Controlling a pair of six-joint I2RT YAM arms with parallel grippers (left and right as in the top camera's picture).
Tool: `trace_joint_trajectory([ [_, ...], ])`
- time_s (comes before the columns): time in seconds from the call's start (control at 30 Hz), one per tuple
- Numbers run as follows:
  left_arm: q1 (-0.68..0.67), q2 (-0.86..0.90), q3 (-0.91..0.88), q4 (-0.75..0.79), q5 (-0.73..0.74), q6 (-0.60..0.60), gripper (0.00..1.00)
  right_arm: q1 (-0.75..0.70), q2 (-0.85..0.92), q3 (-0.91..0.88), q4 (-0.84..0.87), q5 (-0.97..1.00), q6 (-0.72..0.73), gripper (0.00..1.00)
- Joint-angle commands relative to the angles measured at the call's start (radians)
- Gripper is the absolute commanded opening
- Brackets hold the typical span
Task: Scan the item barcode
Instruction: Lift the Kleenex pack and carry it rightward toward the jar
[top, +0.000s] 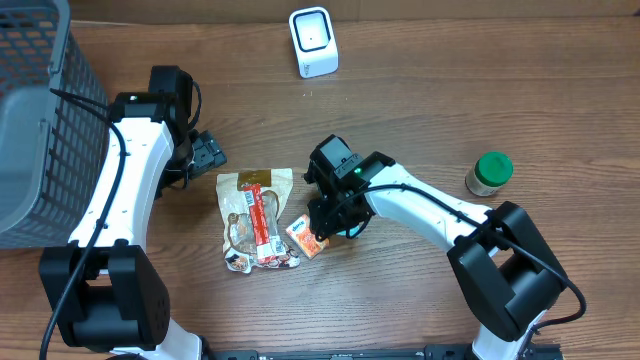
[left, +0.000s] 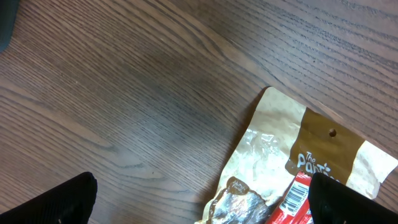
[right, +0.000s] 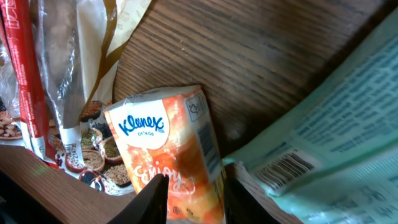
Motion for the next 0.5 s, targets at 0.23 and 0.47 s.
trace_joint_trajectory([
  [0.23, 0.002, -0.004, 0.014, 0.0, -0.005, -0.003, 1.0, 0.027, -0.024, -0.041, 0.05, -0.021, -0.008, 0.31],
  [0.47, 0.002, -0.004, 0.014, 0.0, -0.005, -0.003, 0.99, 0.042, -0.024, -0.056, 0.046, -0.02, -0.001, 0.31],
])
